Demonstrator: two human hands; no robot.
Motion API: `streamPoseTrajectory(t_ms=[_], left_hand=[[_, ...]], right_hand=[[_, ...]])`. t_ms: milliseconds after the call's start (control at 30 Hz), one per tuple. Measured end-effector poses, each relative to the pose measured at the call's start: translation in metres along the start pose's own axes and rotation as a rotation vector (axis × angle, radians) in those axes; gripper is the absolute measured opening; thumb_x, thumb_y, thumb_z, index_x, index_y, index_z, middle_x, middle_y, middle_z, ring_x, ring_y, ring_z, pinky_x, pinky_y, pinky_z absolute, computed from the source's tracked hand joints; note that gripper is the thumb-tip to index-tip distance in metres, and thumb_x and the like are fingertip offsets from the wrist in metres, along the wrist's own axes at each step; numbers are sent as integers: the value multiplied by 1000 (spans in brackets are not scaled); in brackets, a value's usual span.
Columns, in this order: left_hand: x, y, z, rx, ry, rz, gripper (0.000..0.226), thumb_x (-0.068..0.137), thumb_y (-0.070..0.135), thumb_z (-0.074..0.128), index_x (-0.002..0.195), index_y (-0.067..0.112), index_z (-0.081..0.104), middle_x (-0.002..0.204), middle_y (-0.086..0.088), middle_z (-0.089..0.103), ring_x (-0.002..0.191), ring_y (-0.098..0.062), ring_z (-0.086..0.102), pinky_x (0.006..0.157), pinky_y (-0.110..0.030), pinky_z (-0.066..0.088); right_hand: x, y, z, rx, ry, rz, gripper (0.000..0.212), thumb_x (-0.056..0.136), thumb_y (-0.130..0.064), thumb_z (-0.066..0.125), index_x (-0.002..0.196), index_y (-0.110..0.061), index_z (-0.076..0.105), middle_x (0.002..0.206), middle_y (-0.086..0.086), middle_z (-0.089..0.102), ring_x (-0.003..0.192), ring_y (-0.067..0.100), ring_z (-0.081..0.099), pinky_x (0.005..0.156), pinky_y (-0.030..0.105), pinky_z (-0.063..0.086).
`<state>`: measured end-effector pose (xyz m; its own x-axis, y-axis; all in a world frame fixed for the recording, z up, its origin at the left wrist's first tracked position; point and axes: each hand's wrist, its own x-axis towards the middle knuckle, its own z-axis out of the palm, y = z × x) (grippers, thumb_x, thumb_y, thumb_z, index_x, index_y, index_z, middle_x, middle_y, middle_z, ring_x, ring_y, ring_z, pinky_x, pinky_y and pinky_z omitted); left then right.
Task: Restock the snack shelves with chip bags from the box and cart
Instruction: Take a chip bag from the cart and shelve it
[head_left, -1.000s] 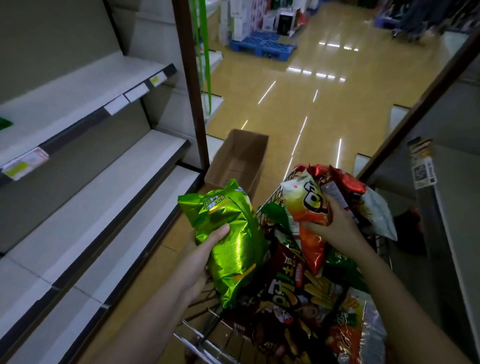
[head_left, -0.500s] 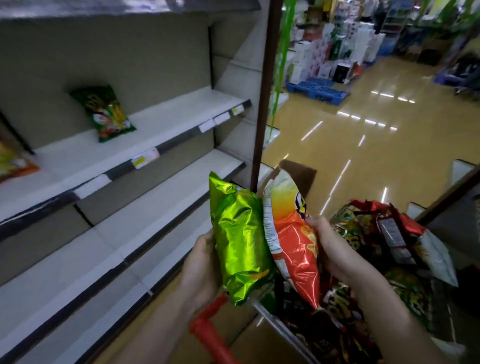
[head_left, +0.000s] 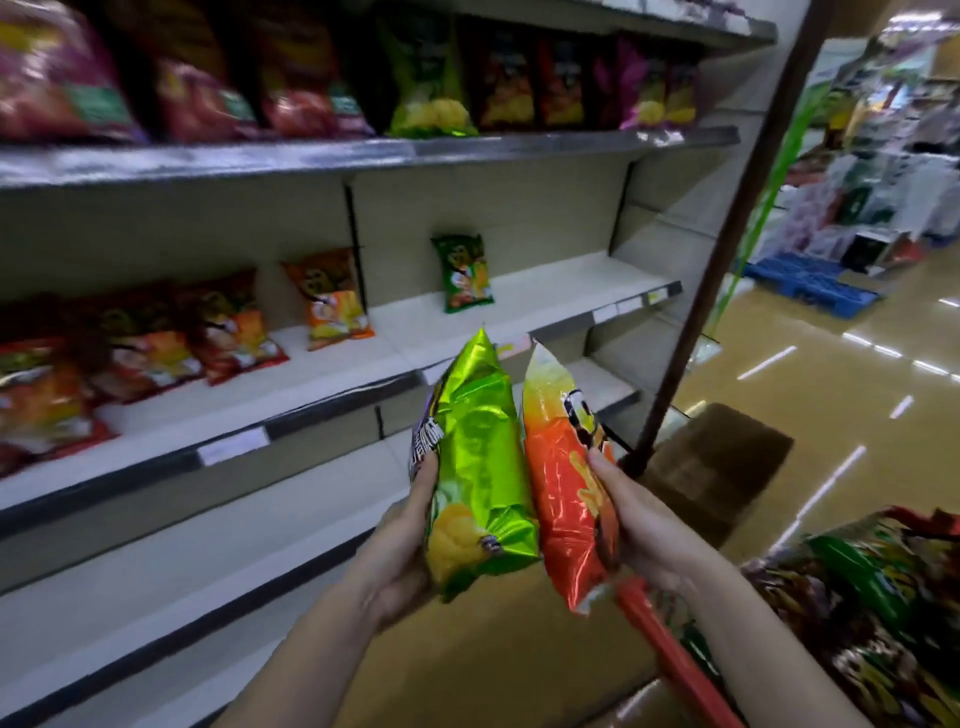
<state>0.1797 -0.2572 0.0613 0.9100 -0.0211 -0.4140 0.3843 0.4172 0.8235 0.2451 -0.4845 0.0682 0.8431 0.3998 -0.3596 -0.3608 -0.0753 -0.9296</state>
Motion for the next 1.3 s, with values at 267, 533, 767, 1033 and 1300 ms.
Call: streamPoseTrajectory(t_ms=[267, 533, 767, 1033, 1300], left_hand=[[-87, 26, -123, 159, 450, 218, 107, 33, 74, 83, 122, 22, 56, 104, -1, 74, 92, -21, 72, 86, -43, 57], [-159, 37, -197, 130, 563, 288, 62, 68, 50, 80, 119, 20, 59, 95, -2, 75, 83, -20, 72, 67, -30, 55], [-206, 31, -251, 75, 652, 320, 77, 47, 58, 87, 111, 23, 62, 96, -4, 76, 87, -26, 73, 86, -47, 56], [-247, 19, -310, -48, 901, 388, 88, 44, 65, 85, 116, 22, 57, 103, -4, 73, 92, -24, 71, 84, -46, 57], [-302, 19, -417, -111, 1257, 419, 95, 53, 64, 82, 127, 16, 45, 109, -5, 65, 96, -24, 64, 81, -38, 54]], right_hand=[[-10, -9, 118, -174, -42, -30, 46, 90, -56, 52, 118, -21, 60, 113, 10, 70, 107, 26, 65, 101, 45, 46], [-8, -19, 199, -158, -390, -18, 101, 35, -46, 97, 117, 3, 62, 114, 21, 70, 105, 31, 69, 79, 31, 58], [-1, -5, 269, -191, -507, -13, 106, 43, -54, 93, 129, -8, 53, 119, 14, 69, 111, 29, 66, 93, 40, 53], [31, 10, 341, -187, -479, -52, 75, 65, -52, 84, 121, -9, 58, 107, 9, 74, 98, 25, 72, 77, 31, 57], [90, 33, 488, -221, -616, -4, 65, 63, -42, 81, 116, -11, 60, 100, 10, 76, 92, 26, 73, 84, 39, 55]])
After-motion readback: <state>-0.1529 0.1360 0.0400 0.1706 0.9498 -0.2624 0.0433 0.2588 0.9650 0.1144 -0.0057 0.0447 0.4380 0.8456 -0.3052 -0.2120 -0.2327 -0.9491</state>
